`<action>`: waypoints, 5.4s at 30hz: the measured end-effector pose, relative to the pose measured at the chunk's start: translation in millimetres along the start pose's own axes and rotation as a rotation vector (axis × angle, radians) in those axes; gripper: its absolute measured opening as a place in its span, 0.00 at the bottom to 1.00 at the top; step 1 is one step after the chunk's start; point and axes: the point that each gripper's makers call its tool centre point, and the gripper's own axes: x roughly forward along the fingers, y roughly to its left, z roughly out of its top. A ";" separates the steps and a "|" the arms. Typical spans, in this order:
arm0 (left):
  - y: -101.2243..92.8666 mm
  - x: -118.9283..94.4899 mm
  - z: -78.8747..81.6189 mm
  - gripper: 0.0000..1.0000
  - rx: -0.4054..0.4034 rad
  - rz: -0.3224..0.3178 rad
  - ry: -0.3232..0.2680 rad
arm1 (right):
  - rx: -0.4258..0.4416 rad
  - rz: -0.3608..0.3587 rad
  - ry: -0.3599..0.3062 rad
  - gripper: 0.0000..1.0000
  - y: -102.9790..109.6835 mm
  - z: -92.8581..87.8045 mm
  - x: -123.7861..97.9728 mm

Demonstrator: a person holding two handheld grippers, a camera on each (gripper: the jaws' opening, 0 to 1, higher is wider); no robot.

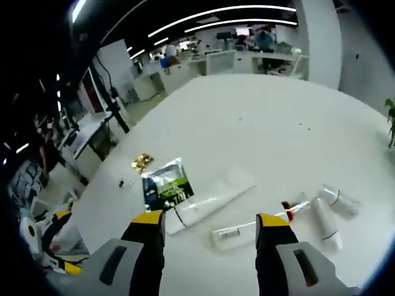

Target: Arrange the skincare products in the storage area until every visible bottle or jar stands upright without overlapping.

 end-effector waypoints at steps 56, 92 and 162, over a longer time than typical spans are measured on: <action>-13.4 1.7 -12.5 0.74 -0.008 -0.044 0.096 | -0.002 -0.163 0.244 0.51 -12.9 -13.7 112.6; -13.8 3.3 -22.9 0.71 0.004 -0.055 0.152 | -0.132 -0.100 0.173 0.22 -21.0 -18.3 118.6; -54.5 -16.2 121.3 0.97 -0.113 -0.265 -0.250 | -0.307 0.149 -0.412 0.22 69.3 4.5 -96.2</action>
